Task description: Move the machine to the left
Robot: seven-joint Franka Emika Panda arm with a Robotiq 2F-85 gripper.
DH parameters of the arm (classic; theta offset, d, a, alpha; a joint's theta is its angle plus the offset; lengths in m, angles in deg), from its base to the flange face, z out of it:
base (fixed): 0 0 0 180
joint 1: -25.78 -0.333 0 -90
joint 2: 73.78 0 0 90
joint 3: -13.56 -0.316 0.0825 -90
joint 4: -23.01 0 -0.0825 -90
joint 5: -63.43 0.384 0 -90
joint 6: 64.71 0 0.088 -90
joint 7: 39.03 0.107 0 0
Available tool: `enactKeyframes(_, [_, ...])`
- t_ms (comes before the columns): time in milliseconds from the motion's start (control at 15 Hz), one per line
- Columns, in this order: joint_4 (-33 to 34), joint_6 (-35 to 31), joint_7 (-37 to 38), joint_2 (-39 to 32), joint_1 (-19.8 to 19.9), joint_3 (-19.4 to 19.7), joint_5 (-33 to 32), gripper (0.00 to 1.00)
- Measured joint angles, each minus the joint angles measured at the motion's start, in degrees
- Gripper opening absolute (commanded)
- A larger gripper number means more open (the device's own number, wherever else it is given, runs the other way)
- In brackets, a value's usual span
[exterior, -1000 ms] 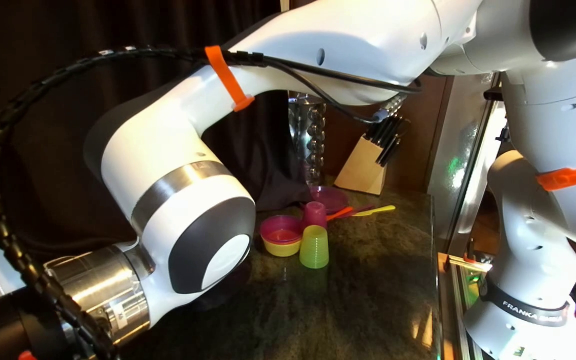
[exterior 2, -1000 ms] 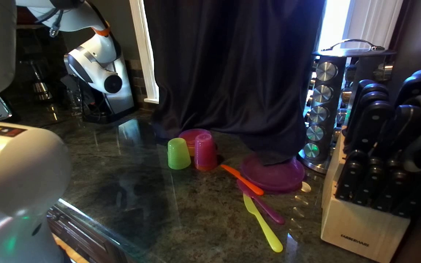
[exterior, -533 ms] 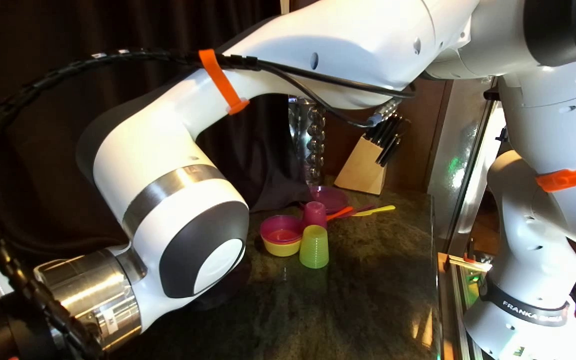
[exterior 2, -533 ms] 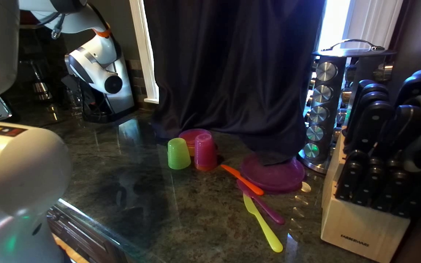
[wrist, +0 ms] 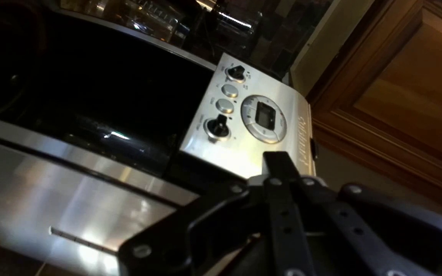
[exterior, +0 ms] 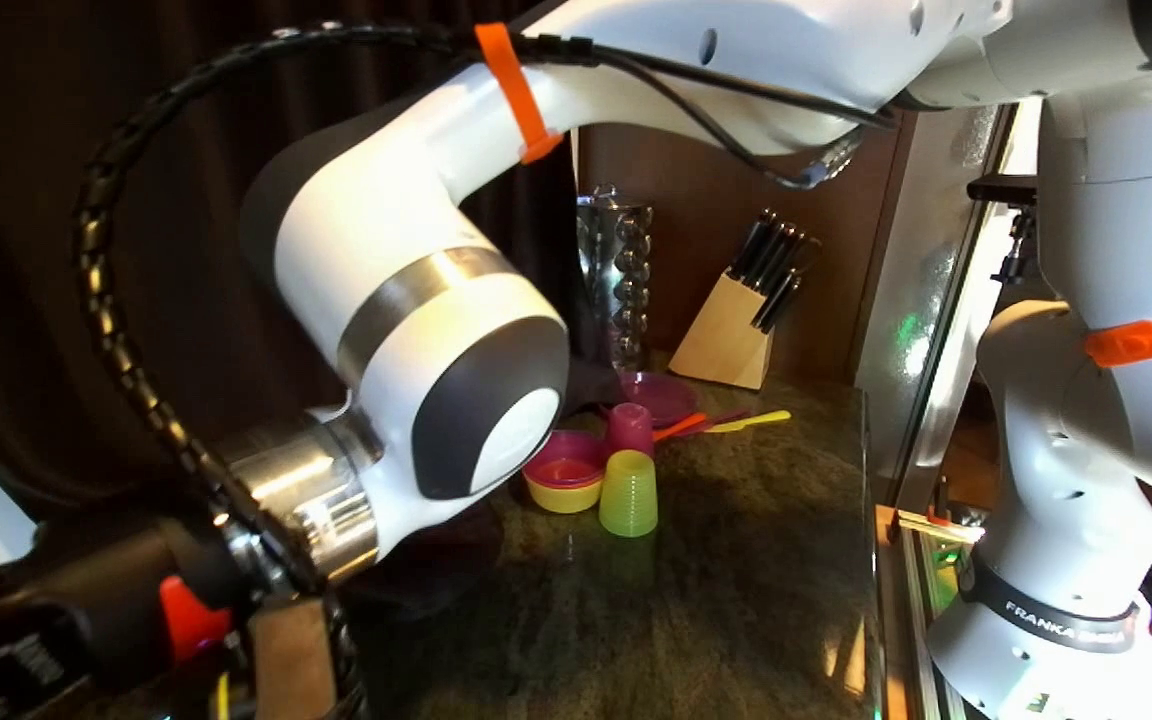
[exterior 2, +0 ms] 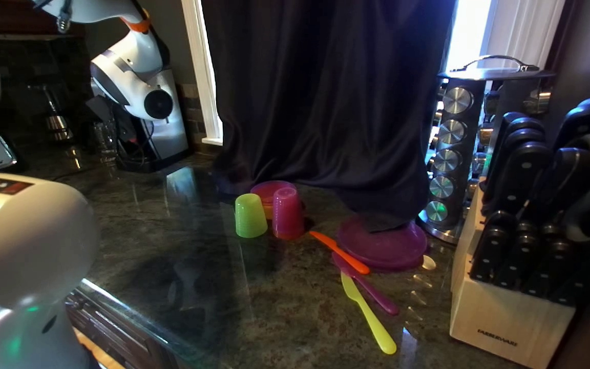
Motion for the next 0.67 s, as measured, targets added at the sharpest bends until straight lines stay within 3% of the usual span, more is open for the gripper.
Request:
enactKeyframes(133, [-5.91,-0.72,4.56,5.71,1.67,0.01,-1.41,0.0])
enactKeyframes(200, [-8.96,-2.17,7.67,8.59,2.37,-0.01,-3.33,0.1])
enactKeyframes(267, [-11.98,-3.85,11.07,11.49,2.95,-0.03,-5.96,0.28])
enactKeyframes(667, [-27.79,-16.02,35.15,29.24,5.05,-1.53,-27.79,0.73])
